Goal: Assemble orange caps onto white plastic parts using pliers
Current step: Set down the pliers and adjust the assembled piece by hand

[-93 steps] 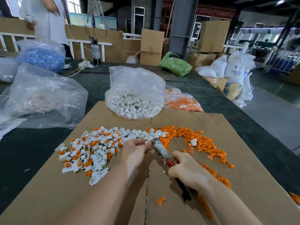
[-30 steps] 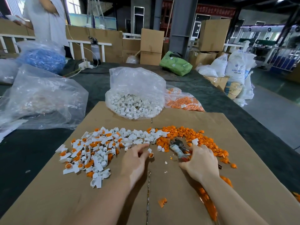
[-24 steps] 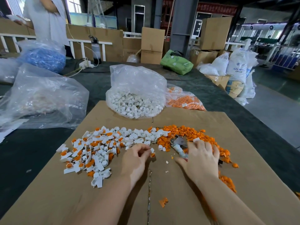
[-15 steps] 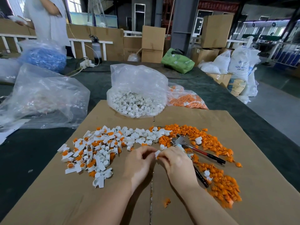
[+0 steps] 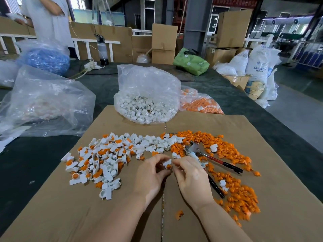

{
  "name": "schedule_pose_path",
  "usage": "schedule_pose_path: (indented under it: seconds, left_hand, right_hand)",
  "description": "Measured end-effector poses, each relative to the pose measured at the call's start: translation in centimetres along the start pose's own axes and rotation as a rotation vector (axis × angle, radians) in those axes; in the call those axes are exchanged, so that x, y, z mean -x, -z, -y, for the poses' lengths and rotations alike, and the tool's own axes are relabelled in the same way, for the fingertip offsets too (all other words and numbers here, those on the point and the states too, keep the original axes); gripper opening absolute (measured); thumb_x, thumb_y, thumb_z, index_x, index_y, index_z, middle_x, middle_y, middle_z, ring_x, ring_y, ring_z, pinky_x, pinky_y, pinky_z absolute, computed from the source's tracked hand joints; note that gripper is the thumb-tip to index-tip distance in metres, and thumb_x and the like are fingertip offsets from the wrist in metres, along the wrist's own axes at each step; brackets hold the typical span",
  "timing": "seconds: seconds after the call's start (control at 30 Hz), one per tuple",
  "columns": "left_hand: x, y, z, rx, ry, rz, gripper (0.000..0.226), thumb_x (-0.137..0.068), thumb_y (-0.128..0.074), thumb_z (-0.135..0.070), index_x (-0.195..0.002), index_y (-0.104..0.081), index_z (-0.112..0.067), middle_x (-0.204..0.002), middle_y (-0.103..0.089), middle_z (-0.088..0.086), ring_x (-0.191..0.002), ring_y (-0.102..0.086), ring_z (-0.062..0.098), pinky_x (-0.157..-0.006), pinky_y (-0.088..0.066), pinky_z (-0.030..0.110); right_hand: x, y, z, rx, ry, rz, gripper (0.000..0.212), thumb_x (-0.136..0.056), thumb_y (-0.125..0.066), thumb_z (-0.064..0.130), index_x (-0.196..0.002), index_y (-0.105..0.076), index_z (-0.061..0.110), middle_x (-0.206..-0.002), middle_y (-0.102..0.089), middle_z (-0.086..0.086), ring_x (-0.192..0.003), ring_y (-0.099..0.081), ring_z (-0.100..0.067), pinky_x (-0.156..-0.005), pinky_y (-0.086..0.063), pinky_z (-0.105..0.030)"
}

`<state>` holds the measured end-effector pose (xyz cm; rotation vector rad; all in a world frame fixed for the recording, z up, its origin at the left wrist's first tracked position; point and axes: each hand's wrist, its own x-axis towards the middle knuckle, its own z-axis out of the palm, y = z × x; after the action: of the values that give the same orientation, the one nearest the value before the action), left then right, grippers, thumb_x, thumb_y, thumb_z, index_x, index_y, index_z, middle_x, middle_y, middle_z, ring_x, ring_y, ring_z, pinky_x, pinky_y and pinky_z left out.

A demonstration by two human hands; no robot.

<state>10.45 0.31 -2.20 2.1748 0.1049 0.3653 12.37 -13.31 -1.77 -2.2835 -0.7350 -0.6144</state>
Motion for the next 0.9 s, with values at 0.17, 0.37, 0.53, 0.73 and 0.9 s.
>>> schedule_pose_path:
  seconds: [0.17, 0.37, 0.53, 0.73, 0.9]
  left_hand:
    - [0.12, -0.03, -0.04, -0.05, -0.054, 0.007, 0.033, -0.082, -0.07, -0.016, -0.111, -0.065, -0.031, -0.101, -0.061, -0.019, -0.093, -0.052, -0.005, -0.076, -0.034, -0.003]
    - [0.28, -0.22, -0.27, -0.123, -0.125, 0.043, 0.033, -0.086, -0.066, -0.017, -0.116, -0.063, -0.029, -0.109, -0.061, -0.015, -0.095, -0.049, -0.006, -0.079, -0.03, -0.005]
    - [0.57, -0.37, -0.49, -0.155, -0.158, 0.07, 0.033, -0.088, -0.063, -0.014, -0.118, -0.063, -0.027, -0.101, -0.052, -0.019, -0.092, -0.046, -0.007, -0.079, -0.027, -0.008]
    - [0.7, -0.3, -0.63, -0.139, -0.154, 0.063, 0.031, -0.088, -0.062, -0.013, -0.116, -0.064, -0.027, -0.101, -0.054, -0.019, -0.09, -0.047, -0.009, -0.08, -0.028, -0.007]
    - [0.4, 0.07, -0.51, -0.029, -0.044, 0.023, 0.032, -0.084, -0.068, -0.018, -0.115, -0.063, -0.027, -0.102, -0.054, -0.022, -0.086, -0.045, -0.016, -0.077, -0.03, -0.008]
  right_hand:
    - [-0.04, 0.2, 0.18, 0.011, 0.054, 0.03, 0.017, -0.071, -0.078, -0.001, -0.084, -0.072, 0.009, -0.082, -0.067, -0.001, -0.078, -0.063, -0.017, -0.071, -0.053, -0.026]
    - [0.02, 0.18, 0.22, 0.023, 0.076, 0.039, 0.012, -0.073, -0.077, 0.0, -0.08, -0.071, 0.009, -0.08, -0.066, -0.001, -0.076, -0.062, -0.017, -0.071, -0.05, -0.024]
    - [0.16, 0.05, 0.3, 0.034, 0.069, 0.032, 0.012, -0.071, -0.077, -0.002, -0.071, -0.067, 0.005, -0.073, -0.063, -0.004, -0.069, -0.06, -0.021, -0.063, -0.052, -0.031]
    - [0.13, 0.03, 0.26, 0.004, 0.039, 0.027, 0.011, -0.071, -0.077, -0.001, -0.073, -0.069, 0.006, -0.074, -0.065, -0.003, -0.071, -0.061, -0.018, -0.067, -0.05, -0.025]
    - [0.07, 0.08, -0.22, -0.063, -0.081, -0.048, 0.011, -0.079, -0.07, -0.001, -0.086, -0.072, 0.007, -0.081, -0.066, 0.0, -0.078, -0.061, -0.012, -0.074, -0.046, -0.016]
